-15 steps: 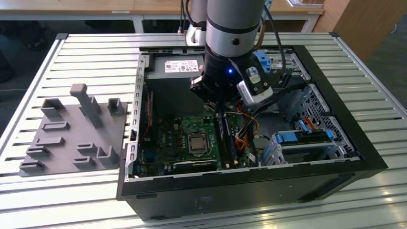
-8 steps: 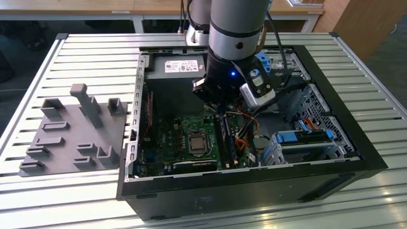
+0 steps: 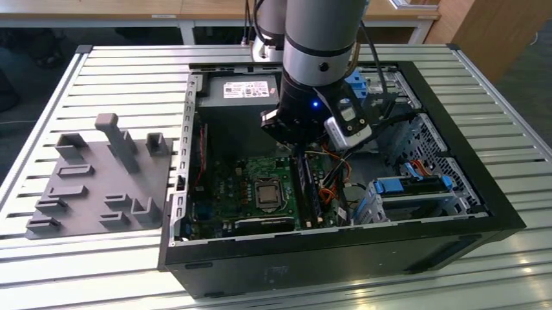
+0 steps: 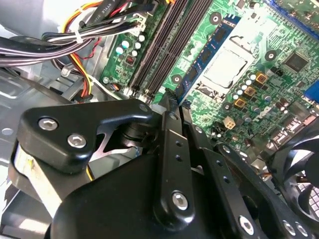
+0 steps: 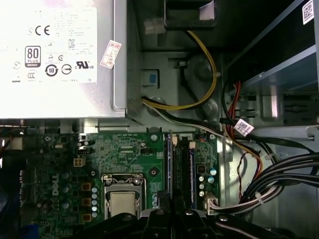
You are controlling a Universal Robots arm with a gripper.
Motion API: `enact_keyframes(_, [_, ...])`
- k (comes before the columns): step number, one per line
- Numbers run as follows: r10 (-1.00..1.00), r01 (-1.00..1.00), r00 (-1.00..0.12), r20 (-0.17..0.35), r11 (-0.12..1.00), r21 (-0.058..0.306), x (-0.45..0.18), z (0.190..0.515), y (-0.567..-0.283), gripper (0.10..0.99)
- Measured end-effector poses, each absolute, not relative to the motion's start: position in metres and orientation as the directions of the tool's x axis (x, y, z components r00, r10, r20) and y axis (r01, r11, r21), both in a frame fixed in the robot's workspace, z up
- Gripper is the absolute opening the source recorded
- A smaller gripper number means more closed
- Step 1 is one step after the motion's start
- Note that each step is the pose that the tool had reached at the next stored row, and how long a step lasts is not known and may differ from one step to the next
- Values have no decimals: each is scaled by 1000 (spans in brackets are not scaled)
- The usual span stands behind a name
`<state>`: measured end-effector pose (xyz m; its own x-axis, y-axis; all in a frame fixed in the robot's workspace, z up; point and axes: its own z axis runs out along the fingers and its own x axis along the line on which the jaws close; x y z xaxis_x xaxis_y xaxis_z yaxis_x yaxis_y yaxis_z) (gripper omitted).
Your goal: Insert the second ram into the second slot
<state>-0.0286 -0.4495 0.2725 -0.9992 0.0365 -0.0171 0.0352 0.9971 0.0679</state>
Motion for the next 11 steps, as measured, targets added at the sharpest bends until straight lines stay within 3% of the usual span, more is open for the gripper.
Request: enact_keyframes(11, [22, 21, -1000, -14, 997, 68, -25, 265, -453, 137])
